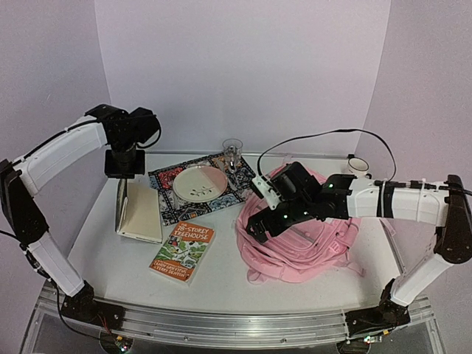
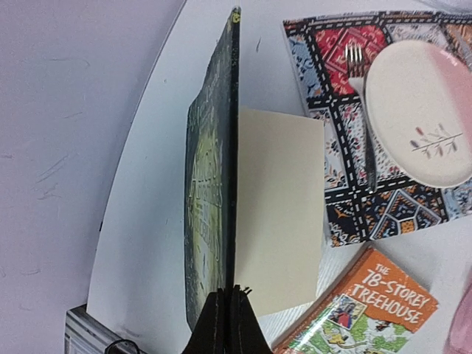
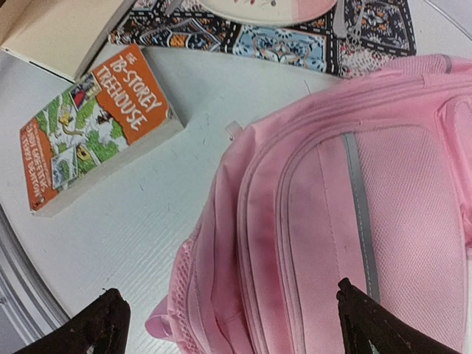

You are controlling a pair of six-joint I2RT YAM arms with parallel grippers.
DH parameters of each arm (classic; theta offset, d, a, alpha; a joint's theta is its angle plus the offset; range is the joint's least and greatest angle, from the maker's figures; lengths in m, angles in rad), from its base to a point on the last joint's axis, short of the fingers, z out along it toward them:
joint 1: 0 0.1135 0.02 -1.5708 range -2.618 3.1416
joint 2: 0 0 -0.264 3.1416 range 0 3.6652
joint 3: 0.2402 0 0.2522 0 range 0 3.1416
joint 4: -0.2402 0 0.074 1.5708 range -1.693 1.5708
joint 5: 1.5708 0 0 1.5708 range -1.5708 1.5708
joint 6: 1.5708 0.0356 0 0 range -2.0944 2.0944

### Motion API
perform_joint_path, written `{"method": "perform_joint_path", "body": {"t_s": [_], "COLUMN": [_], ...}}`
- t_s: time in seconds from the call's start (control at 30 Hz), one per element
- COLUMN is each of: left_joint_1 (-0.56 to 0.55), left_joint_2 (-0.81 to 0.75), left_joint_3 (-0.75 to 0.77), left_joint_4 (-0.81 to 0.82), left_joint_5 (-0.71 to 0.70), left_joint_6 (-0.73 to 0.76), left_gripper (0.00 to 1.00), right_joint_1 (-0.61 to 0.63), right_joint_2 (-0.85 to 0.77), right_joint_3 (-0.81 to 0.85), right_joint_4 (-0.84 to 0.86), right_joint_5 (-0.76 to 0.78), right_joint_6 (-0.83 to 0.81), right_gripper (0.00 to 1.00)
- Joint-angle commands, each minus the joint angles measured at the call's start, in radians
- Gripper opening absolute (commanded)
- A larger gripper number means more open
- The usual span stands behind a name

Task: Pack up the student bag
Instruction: Place the largest pocket of the student bag, then pick up the book at the corner of the board.

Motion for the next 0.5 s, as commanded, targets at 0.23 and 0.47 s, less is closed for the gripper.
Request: {"method": "perform_joint_path", "body": {"t_s": [0.23,0.47], "left_joint_1": [-0.001,-0.002], "left_joint_2": [-0.109,-0.150], "left_joint_3": [0.234,0.341], "left_joint_4": [-0.066,-0.065], "left_joint_5": [-0.019,0.048], "left_joint_6": [0.028,0.039], "left_gripper": [0.00,0.00], "right_joint_1": [-0.001,-0.001], "right_joint_2": [-0.005,0.060], "right_joint_3": [0.055,0.112], "right_joint_4": [0.194,0.313], "right_joint_5": [-0.253,-0.367], "right_joint_6": [0.043,0.102], "right_gripper": [0.98,0.98]}}
